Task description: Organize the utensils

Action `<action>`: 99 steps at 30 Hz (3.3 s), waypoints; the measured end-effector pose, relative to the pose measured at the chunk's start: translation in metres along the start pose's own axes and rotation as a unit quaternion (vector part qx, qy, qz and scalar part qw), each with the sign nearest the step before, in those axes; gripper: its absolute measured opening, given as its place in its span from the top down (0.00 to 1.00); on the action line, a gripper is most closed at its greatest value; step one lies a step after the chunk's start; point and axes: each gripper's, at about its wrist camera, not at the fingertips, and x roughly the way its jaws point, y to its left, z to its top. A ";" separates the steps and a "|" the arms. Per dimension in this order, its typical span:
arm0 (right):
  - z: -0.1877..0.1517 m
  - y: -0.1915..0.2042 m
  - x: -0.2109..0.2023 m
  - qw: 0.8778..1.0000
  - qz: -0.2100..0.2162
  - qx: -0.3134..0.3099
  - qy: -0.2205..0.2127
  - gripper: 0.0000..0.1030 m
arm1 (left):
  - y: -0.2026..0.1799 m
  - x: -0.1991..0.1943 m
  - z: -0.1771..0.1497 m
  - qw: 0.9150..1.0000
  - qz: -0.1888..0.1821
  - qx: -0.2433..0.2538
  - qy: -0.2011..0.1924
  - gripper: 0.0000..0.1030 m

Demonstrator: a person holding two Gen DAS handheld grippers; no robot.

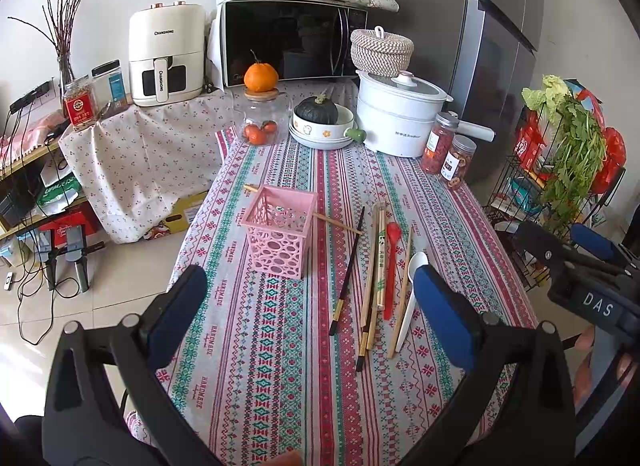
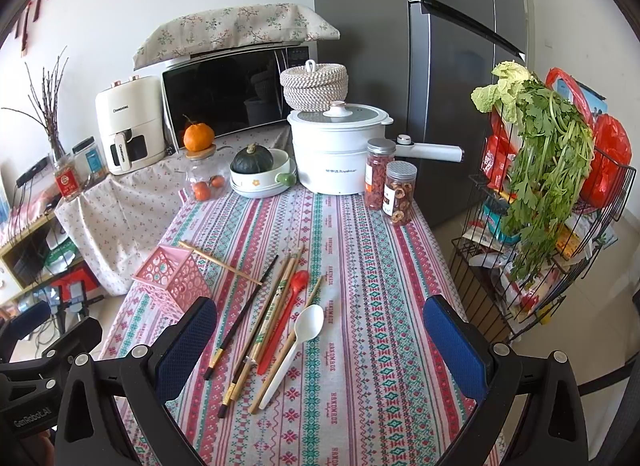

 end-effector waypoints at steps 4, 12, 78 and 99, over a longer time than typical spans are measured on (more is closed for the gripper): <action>-0.002 0.002 0.000 1.000 0.000 -0.001 0.000 0.00 | 0.000 0.000 0.001 1.000 0.000 0.000 0.001 0.00; -0.002 0.001 0.001 1.000 0.000 0.000 0.001 0.00 | 0.000 0.000 0.001 1.000 0.001 0.000 0.000 0.00; -0.005 -0.066 0.243 0.922 0.131 0.135 0.337 0.04 | -0.090 0.253 0.071 0.960 -0.057 0.087 0.259 0.94; -0.025 -0.002 0.256 0.945 0.104 0.064 0.303 0.65 | -0.021 0.121 0.055 0.979 -0.159 0.072 0.104 0.94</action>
